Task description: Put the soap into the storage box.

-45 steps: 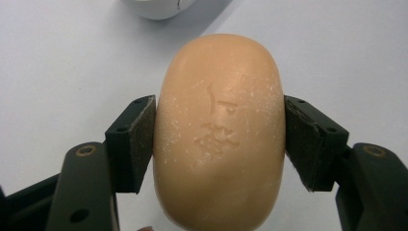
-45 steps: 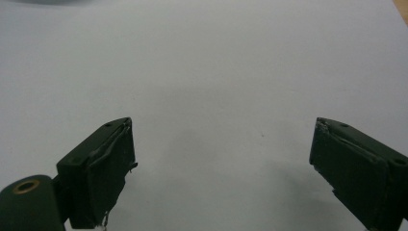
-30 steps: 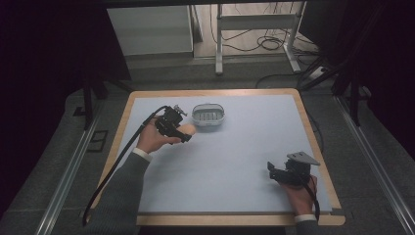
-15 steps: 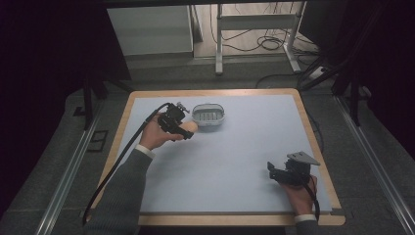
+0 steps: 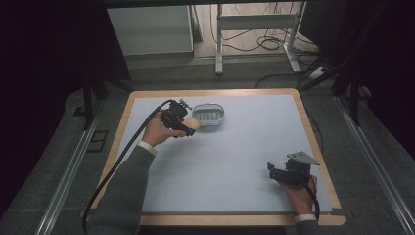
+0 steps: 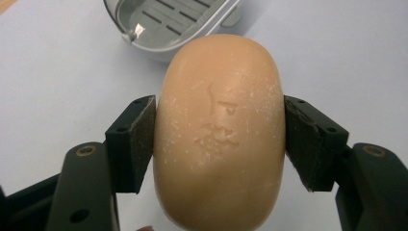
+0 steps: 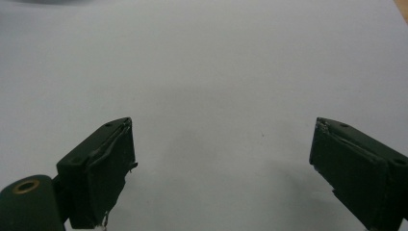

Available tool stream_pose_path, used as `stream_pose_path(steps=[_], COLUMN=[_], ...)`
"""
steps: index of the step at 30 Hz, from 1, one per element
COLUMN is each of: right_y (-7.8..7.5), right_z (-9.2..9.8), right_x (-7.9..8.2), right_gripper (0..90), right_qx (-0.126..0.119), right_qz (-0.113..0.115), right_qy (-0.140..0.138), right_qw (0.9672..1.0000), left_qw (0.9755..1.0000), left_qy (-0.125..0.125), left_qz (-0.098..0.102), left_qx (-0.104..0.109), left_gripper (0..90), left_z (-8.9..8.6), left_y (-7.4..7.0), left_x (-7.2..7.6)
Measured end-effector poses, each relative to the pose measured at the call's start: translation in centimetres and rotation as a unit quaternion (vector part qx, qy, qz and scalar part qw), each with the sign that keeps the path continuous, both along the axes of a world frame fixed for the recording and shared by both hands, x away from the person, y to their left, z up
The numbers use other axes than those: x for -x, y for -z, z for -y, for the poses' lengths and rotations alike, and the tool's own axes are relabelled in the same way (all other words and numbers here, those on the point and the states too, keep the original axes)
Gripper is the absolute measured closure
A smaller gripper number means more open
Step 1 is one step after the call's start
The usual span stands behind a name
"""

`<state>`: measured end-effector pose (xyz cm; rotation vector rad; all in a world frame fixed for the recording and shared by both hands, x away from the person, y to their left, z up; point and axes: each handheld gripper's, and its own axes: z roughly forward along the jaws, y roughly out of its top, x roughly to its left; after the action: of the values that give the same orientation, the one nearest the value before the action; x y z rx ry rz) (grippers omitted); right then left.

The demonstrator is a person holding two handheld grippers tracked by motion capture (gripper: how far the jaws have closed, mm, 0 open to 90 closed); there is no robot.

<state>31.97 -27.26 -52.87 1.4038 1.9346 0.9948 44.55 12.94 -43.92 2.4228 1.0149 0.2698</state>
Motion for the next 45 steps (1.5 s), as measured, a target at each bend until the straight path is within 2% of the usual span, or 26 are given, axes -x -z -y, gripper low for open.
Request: stream_pose_path(steps=[2, 3, 6, 9, 18, 19, 20, 21, 22, 23, 24, 25, 26, 29, 30, 34, 37, 38, 39, 45], right_y=[0.0, 0.0, 0.0, 0.0, 0.0, 0.0, 0.0, 0.0, 0.0, 0.0, 0.0, 0.0, 0.0, 0.0, 0.0, 0.0, 0.0, 0.0, 0.0, 0.0], right_z=[0.0, 0.0, 0.0, 0.0, 0.0, 0.0, 0.0, 0.0, 0.0, 0.0, 0.0, 0.0, 0.0, 0.0, 0.0, 0.0, 0.0, 0.0, 0.0, 0.0], right_x=[0.0, 0.0, 0.0, 0.0, 0.0, 0.0, 0.0, 0.0, 0.0, 0.0, 0.0, 0.0, 0.0, 0.0, 0.0, 0.0, 0.0, 0.0, 0.0, 0.0], right_gripper=[8.6, 8.6, 8.6, 8.6, 8.6, 8.6, 8.6, 8.6, 8.6, 8.6, 8.6, 8.6, 8.6, 8.6, 8.6, 8.6, 8.6, 8.6, 8.6, 8.6], right_qx=[0.0, 0.0, 0.0, 0.0, 0.001, 0.0, 0.0, 0.0, 0.001, 0.0, 0.0, 0.0, -0.001, -0.001, -0.001, -0.001, 0.0, 0.0, 0.0, -0.001], right_qz=[0.0, 0.0, 0.0, 0.0, 0.0, 0.0, 0.0, 0.0, 0.0, 0.0, 0.0, 0.0, 0.0, 0.0, -0.001, 0.0, 0.0, 0.0, -0.001, -0.002], right_qy=[0.0, 0.0, 0.0, 0.0, -0.001, 0.0, -0.001, -0.001, -0.001, -0.001, -0.001, 0.0, 0.0, -0.001, -0.001, -0.001, -0.001, -0.001, -0.002, -0.001], right_qw=[1.0, 1.0, 1.0, 1.0, 1.0, 1.0, 1.0, 1.0, 1.0, 1.0, 1.0, 1.0, 1.0, 1.0, 1.0, 1.0, 1.0, 1.0, 1.0, 1.0], left_qw=[1.0, 0.9999, 0.9999, 0.9998, 0.9998, 0.9999, 0.9997, 1.0, 0.9998, 1.0, 1.0, 0.9998, 0.9998, 0.9995, 0.9997, 0.9995, 0.9997, 0.9997, 0.9994, 0.9994], left_qy=[0.0, 0.007, 0.009, 0.01, 0.014, 0.007, 0.016, 0.006, 0.014, 0.005, 0.005, 0.016, 0.015, 0.019, 0.017, 0.02, 0.016, 0.017, 0.019, 0.019], left_qz=[0.001, 0.0, 0.0, 0.0, -0.001, 0.002, -0.001, -0.002, -0.004, -0.002, -0.002, -0.004, -0.005, -0.005, -0.005, -0.006, -0.006, -0.009, -0.009, -0.01], left_qx=[-0.005, -0.014, -0.011, -0.018, -0.013, -0.008, -0.019, -0.002, -0.015, -0.005, -0.005, -0.014, -0.01, -0.023, -0.018, -0.024, -0.015, -0.015, -0.028, -0.025], left_gripper=[32.5, 32.5, 32.5, 32.5, 32.6, 32.5, 32.5, 32.5, 32.5, 32.5, 32.5, 32.5, 32.5, 32.6, 32.5, 32.6, 32.5, 32.5, 32.5, 32.6], left_z=[0.3, 0.4, 0.7, 1.0, 1.5, 1.9, 1.8, 2.1, 2.1, 2.3, 2.3, 2.3, 2.4, 2.6, 2.8, 2.9, 3.1, 3.1, 3.2, 3.6], left_y=[0.0, -0.1, -0.1, -0.2, -0.4, -0.3, -0.5, -0.3, -0.5, -0.4, -0.4, -0.5, -0.5, -0.5, -0.5, -0.5, -0.4, -0.4, -0.4, -0.4], left_x=[-0.2, -0.6, -0.9, -1.2, -2.1, -2.2, -2.3, -2.3, -2.6, -2.6, -2.6, -2.9, -3.0, -3.2, -3.4, -3.8, -4.2, -4.4, -4.7, -5.3])
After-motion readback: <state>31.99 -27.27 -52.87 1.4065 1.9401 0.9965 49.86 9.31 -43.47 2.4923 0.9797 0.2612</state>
